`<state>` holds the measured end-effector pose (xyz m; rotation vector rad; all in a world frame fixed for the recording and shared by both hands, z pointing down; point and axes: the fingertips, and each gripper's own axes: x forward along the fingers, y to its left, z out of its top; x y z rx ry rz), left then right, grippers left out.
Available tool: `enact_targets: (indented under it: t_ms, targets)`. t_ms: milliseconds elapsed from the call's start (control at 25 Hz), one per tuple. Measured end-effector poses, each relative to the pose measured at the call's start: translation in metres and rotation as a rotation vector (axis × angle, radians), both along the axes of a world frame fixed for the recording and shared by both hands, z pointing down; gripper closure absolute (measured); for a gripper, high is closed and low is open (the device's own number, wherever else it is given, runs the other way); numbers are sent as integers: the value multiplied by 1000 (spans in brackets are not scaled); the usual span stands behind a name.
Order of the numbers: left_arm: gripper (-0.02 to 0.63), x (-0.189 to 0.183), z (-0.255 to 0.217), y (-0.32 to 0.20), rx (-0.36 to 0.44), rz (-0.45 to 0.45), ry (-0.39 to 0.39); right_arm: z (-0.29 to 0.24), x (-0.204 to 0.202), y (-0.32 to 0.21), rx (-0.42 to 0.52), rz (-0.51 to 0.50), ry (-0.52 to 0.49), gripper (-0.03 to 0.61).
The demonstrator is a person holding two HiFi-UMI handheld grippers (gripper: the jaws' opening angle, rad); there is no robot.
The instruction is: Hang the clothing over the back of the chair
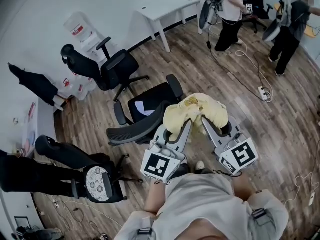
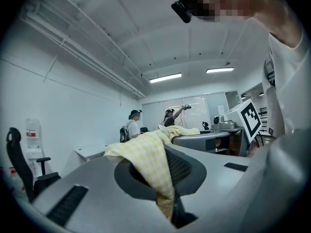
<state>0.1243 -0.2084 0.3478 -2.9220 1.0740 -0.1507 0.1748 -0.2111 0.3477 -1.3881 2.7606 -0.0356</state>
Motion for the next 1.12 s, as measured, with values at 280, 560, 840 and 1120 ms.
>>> enact_targets:
  t_ms: [280,560,840,1120]
  targets:
    - [577,-7,-7,-26,-5,12,-1,-7,-7,-23,7,35,7,508]
    - [577,-4,-15,-50,14,66,15,-17,-5,-44,31,91,27,506]
    - [577,-10,-22,-74,30,90,26,-24,-11,-66,50,115,35,508]
    - [577,-19,-27,-96,30,94,39,-28,-21,-87,54,123,49,508]
